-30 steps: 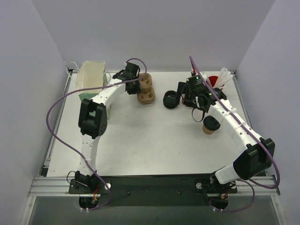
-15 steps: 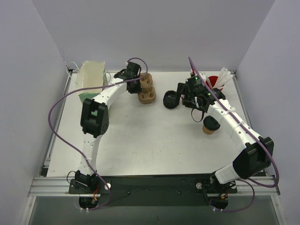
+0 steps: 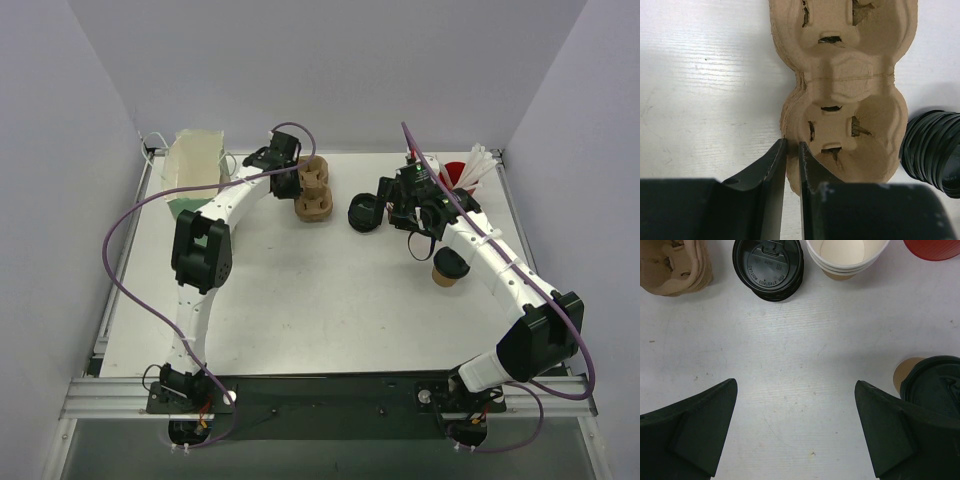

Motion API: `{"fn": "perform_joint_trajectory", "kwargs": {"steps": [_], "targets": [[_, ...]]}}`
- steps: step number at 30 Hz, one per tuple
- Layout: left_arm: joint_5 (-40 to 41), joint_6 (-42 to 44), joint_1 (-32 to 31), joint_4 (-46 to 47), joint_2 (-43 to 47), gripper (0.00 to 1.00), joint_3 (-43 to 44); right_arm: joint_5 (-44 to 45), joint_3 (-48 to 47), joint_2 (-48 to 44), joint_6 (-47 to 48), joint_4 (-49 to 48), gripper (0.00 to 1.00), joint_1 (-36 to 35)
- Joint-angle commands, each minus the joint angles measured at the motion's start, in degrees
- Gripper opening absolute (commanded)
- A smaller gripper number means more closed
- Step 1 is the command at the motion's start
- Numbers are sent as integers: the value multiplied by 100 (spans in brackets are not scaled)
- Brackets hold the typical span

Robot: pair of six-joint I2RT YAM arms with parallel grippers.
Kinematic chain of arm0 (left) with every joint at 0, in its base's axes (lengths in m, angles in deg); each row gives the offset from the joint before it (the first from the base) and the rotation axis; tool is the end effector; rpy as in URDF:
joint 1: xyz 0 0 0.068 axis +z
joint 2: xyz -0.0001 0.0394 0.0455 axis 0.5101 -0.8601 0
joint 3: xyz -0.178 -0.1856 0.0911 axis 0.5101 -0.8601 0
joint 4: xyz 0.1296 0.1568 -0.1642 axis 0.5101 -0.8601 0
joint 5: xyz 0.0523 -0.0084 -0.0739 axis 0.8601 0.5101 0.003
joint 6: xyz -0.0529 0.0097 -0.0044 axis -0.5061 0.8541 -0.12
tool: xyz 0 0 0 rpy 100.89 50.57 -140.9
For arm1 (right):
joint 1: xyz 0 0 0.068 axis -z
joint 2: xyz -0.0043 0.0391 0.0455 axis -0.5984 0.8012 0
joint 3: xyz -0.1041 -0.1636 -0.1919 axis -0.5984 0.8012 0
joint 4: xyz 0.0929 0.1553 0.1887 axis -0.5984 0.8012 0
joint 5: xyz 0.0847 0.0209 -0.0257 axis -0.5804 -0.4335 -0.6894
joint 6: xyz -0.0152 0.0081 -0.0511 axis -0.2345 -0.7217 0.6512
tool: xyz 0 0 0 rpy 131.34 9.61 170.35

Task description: Pack the takeout coffee

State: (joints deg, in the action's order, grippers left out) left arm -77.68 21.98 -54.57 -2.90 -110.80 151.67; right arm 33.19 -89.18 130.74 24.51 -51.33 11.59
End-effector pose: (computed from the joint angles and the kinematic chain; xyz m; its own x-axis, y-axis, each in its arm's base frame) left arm 0.4703 -0.2048 0.2278 -0.7986 -0.1728 -0.5766 -0.0415 0.9714 -0.2336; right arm 0.3014 0.1367 0.3410 -0.6322 0.2188 -0.7432 -0.0374 0.9495 0.3114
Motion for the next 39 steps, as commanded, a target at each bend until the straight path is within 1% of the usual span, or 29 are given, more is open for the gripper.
{"fn": "perform_joint_trajectory", "kwargs": {"steps": [1, 12, 18, 26, 29, 30, 31, 32, 33, 35, 39], "targets": [[-139, 168, 17, 170, 485, 8, -48, 60, 94, 17, -31, -31, 97, -15], [-543, 151, 61, 662, 977, 0, -663, 69, 94, 96, -31, -49, 97, -58], [-859, -16, 184, 855, 1171, 0, -1006, 77, 68, 158, -14, -40, 97, -102], [-1009, -262, 246, 1330, 1873, 0, -2384, 86, 15, 228, 4, -14, 97, -173], [-1079, -228, 246, 1409, 2102, 0, -2702, 113, -55, 280, 4, 21, 97, -243], [-1114, -175, 246, 1435, 2137, 2, -2755, 121, -73, 298, 4, 21, 97, -278], [-1193, -157, 246, 1461, 2164, 11, -2791, 130, -99, 307, 13, 21, 97, -304], [-1220, -140, 246, 1531, 2216, 27, -2852, 139, -117, 333, 4, 21, 97, -322], [-1229, -113, 246, 1549, 2234, 30, -2861, 139, -134, 351, 13, 30, 97, -357], [-1185, -96, 246, 1541, 2270, 33, -2853, 174, -152, 369, 13, 39, 97, -383], [-992, 62, 219, 1339, 2165, 34, -2520, 209, -152, 369, 13, 56, 97, -436]]}}
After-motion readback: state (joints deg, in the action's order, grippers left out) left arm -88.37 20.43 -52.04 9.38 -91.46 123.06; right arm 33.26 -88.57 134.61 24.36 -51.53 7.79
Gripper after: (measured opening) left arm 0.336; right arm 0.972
